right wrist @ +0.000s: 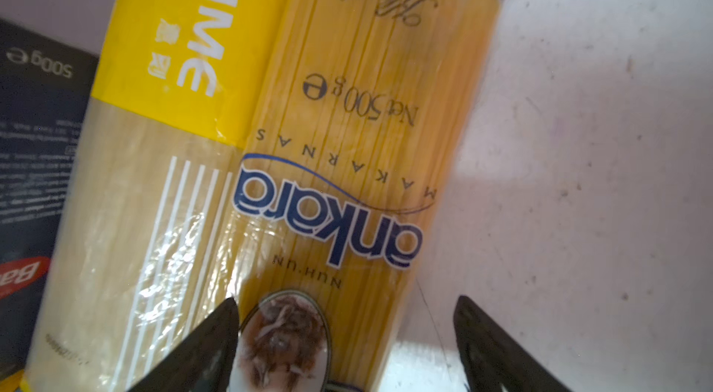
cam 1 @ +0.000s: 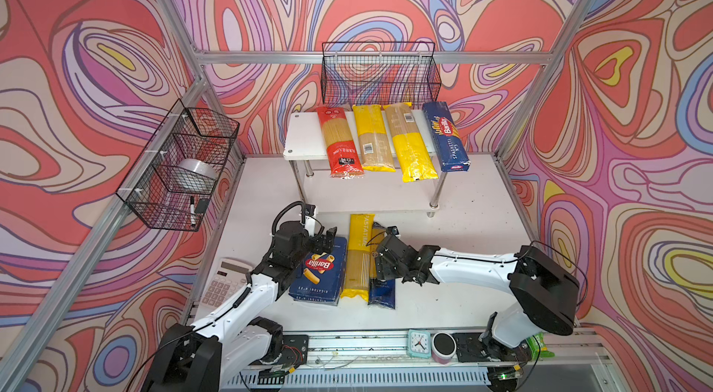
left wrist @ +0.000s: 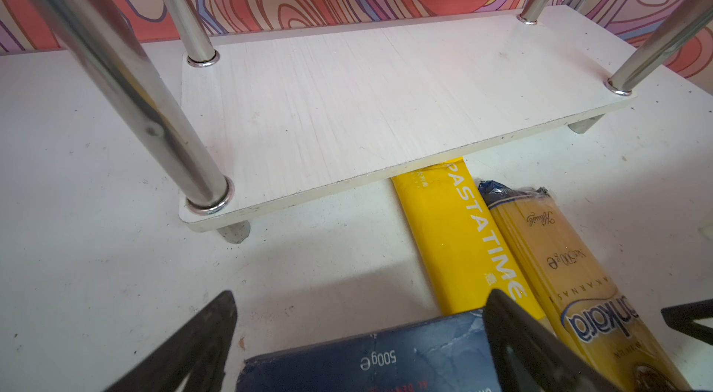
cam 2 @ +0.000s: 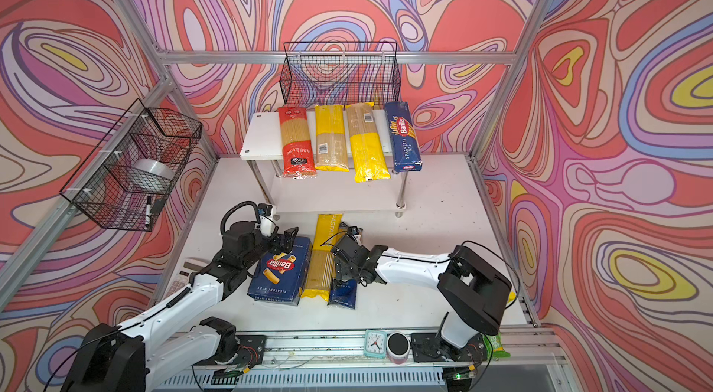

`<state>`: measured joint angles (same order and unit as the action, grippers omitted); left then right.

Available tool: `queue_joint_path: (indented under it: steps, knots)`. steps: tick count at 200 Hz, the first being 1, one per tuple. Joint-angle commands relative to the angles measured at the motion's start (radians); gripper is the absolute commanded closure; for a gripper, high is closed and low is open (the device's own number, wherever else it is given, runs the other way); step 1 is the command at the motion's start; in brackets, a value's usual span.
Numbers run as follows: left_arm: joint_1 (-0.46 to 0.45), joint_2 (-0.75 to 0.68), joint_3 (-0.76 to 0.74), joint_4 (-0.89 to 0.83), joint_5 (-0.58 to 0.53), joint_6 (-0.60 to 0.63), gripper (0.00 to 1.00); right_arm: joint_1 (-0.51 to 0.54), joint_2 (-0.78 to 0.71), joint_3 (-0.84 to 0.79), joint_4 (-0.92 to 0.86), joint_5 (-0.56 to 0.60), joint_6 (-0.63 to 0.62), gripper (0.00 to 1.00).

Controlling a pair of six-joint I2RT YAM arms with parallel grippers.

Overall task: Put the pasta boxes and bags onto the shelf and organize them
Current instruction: 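Close the right gripper on the ankara bag's lower end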

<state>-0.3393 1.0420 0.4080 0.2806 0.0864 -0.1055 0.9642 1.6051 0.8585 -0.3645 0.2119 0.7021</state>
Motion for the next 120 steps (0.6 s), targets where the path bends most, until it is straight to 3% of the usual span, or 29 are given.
queue_joint_path:
  steps: [1, 77, 120]
  knots:
    - [0.005, -0.013, 0.011, 0.012, 0.008, 0.006, 0.00, 0.017, 0.044, 0.037, -0.025, 0.026, 0.016, 0.10]
    - [0.005, -0.008, 0.015, 0.010, 0.003, 0.003, 0.00, 0.017, 0.060, 0.004, -0.143, 0.075, 0.096, 0.09]
    - [0.005, -0.008, 0.015, 0.010, 0.003, 0.004, 0.00, 0.009, -0.018, -0.055, -0.191, 0.095, 0.131, 0.09]
